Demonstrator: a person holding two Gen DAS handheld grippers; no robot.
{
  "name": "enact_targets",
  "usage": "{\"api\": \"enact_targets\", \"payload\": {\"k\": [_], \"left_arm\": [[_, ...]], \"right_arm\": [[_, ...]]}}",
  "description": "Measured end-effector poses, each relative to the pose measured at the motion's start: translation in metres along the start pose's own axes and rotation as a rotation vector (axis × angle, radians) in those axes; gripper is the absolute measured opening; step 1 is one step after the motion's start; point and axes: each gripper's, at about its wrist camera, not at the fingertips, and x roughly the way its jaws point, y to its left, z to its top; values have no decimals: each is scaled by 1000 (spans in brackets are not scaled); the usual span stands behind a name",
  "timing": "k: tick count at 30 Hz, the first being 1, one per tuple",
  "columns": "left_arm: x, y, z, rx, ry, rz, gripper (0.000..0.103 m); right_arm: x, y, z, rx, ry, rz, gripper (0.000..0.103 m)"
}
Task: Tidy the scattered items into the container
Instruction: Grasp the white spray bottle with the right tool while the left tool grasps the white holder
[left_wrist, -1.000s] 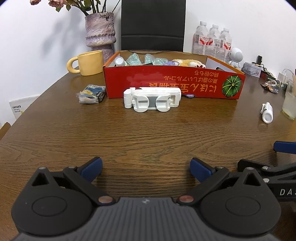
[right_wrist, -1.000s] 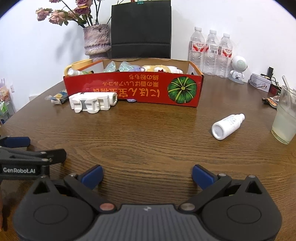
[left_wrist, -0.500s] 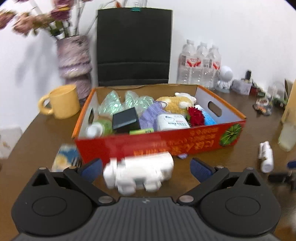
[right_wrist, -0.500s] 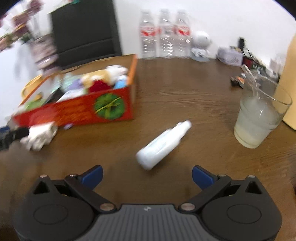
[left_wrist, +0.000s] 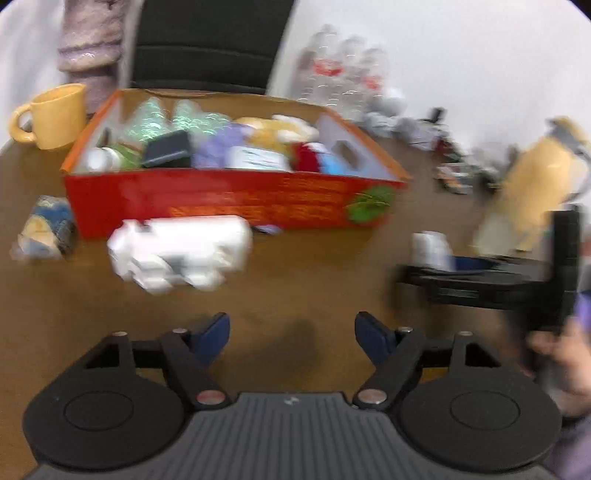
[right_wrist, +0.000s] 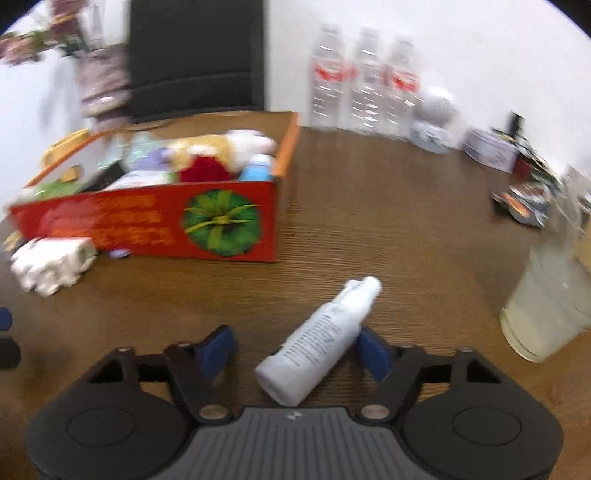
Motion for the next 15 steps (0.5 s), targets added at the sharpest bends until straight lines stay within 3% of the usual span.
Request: {"api": "enact_targets", "payload": {"k": [2,5,8,11,13,15], "left_arm": [[-6,-1,0,86,-72,93,102],[13,22,12,136,-113,270,103],[36,45,21,70,-69,419,103],[45,53,24,-9,-74,296,103],[56,51,27,-15,-77,332,103],[66,49,27,-24,-45,315,103]], "right_arm": [[-4,4,-2,-36,-11,42,53],[-5,10,-3,-60,-22,70,51],[-2,13,-2,-46,-32,71,53],[-2,16,-3,-52,-46,67,54],[-1,17,-4,-57,-54,67,55],[-1,17,-6,-58,-60,67,54]]}}
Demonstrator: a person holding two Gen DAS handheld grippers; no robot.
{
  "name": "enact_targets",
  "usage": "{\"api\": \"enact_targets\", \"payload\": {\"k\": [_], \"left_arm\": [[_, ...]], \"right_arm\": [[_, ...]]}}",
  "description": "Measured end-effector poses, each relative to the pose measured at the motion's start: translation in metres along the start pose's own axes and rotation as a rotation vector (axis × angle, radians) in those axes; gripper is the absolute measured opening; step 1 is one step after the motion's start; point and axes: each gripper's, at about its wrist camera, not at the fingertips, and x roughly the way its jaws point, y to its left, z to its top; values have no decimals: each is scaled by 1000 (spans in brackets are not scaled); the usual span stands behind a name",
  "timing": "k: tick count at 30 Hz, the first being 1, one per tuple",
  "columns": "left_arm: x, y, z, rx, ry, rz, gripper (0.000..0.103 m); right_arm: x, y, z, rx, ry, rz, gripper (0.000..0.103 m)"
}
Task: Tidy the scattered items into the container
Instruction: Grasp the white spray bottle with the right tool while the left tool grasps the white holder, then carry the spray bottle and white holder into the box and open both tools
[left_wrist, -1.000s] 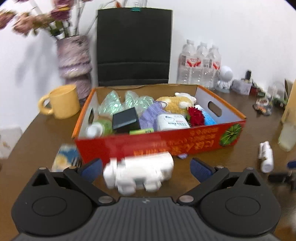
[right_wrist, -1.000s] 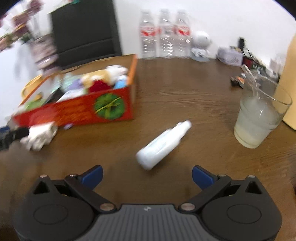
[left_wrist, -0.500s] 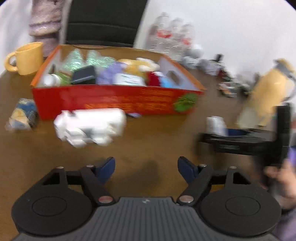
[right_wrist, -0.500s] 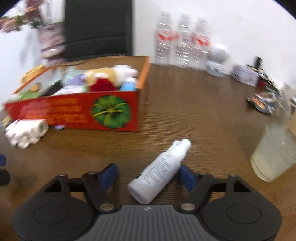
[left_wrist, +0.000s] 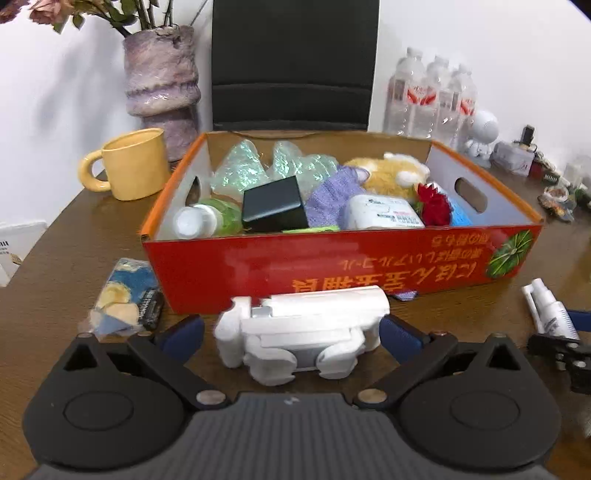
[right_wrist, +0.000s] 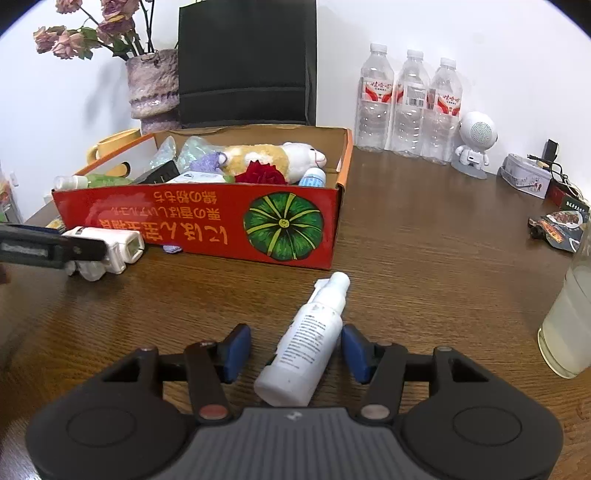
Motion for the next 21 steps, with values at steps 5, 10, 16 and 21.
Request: {"api": "enact_targets", "payload": {"k": [5,10,16,21], "left_arm": [[-16,-23,-13,27,43,-8,88],[-58,-56,-48,82,73,-91,89],[-81,-64,-76,156,68,-192,103],[-81,-72,-80,125,51,-197,103]], "right_arm": [[-2,-2,-3,0,-18,-3,54],[-7,-2,-6,-9,-31,-1,31],[-13,7,-12,-58,-34,59,32],[-16,13,-14,-77,-35,76,32]]}}
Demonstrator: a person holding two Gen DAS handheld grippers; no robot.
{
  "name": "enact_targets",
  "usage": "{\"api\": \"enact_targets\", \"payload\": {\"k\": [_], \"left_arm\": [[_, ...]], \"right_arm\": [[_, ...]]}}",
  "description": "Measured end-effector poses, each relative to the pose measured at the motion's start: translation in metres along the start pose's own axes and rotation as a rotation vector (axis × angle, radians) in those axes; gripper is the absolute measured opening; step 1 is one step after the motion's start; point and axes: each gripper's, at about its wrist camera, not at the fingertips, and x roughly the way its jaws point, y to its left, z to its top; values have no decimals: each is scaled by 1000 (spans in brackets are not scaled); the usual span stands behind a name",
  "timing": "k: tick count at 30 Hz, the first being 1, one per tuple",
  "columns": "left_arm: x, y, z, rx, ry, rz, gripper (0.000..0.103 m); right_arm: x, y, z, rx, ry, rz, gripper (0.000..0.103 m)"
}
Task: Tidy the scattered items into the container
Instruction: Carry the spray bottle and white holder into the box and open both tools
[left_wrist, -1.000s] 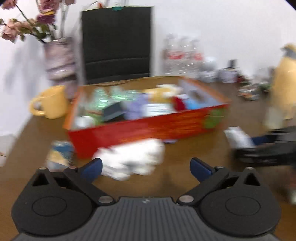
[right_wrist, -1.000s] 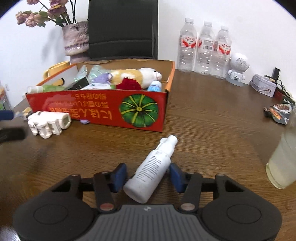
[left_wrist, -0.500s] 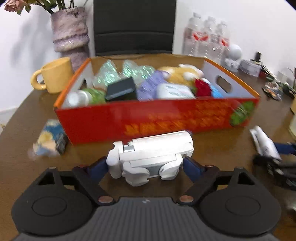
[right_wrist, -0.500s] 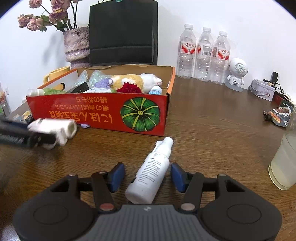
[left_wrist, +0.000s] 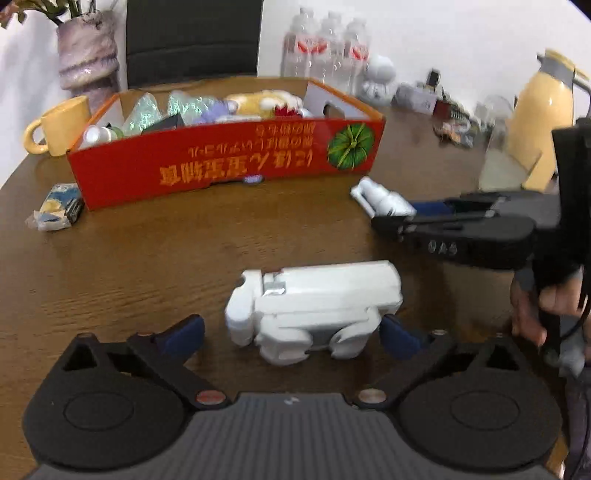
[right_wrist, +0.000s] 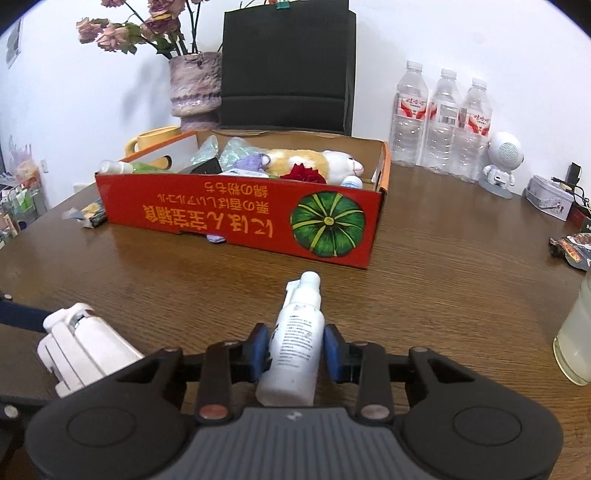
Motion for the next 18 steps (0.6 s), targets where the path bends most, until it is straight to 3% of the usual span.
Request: {"api": "enact_targets", "payload": {"k": [3,5,10,16,18], "left_arm": [[7,-7,0,26,-15,1,102],[9,-7,0,20,-15,10,85],[1,-2,-10,18,-56,42,85],[-29,6,-21,49,-177,91,85],[-34,10,-19,38,-177,104,85]], "right_arm": [[-1,-2,-1,16,-3,9,32],[-2,-3,-2,17,-7,9,32],[-2,-2,-3,18,-9,5,32],[-2,1,-4,9,-14,-9,32],[-3,4,-5,-8,-17,-22,32]]}}
